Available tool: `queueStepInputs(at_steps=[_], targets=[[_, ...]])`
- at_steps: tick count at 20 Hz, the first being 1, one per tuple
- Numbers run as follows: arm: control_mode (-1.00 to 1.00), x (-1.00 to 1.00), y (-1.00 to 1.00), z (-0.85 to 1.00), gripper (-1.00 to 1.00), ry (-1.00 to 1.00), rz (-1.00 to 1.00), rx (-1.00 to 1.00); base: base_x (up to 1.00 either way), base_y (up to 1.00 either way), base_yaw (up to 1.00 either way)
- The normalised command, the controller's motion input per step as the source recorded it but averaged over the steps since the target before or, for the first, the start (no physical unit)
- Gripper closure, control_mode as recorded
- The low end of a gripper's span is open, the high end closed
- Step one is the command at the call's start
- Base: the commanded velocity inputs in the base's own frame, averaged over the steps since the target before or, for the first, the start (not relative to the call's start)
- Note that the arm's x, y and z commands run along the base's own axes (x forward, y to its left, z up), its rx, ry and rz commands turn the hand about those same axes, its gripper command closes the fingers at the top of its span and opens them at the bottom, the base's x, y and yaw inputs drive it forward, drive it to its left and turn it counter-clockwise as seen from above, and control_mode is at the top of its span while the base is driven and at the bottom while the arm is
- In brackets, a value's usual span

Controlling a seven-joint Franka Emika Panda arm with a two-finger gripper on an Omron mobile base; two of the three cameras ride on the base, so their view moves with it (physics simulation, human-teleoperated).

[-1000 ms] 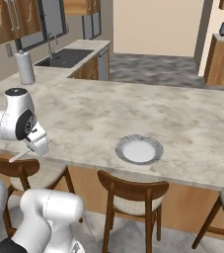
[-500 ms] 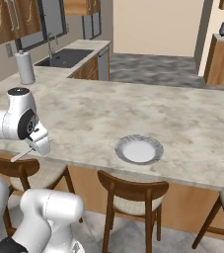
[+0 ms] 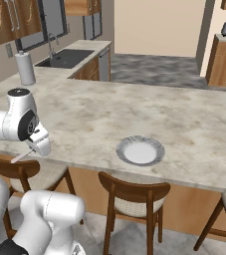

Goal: Take the fork and place it on the left side of the plate. Then take the spoon and place it on the right side of the plate. Make sure they're directly next to the plate.

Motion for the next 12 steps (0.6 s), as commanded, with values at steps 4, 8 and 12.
queueStepInputs(at_steps=[4, 8, 12], targets=[[-1.00, 0.00, 0.00, 0.00, 1.00, 0.00, 0.00, 0.00, 0.00, 0.00, 0.00], [-1.00, 0.02, 0.00, -0.01, 1.00, 0.00, 0.00, 0.00, 0.00, 0.00, 0.00], [-1.00, 0.45, -0.22, -0.03, 1.00, 0.04, 0.03, 0.02, 0.00, 0.00, 0.00]])
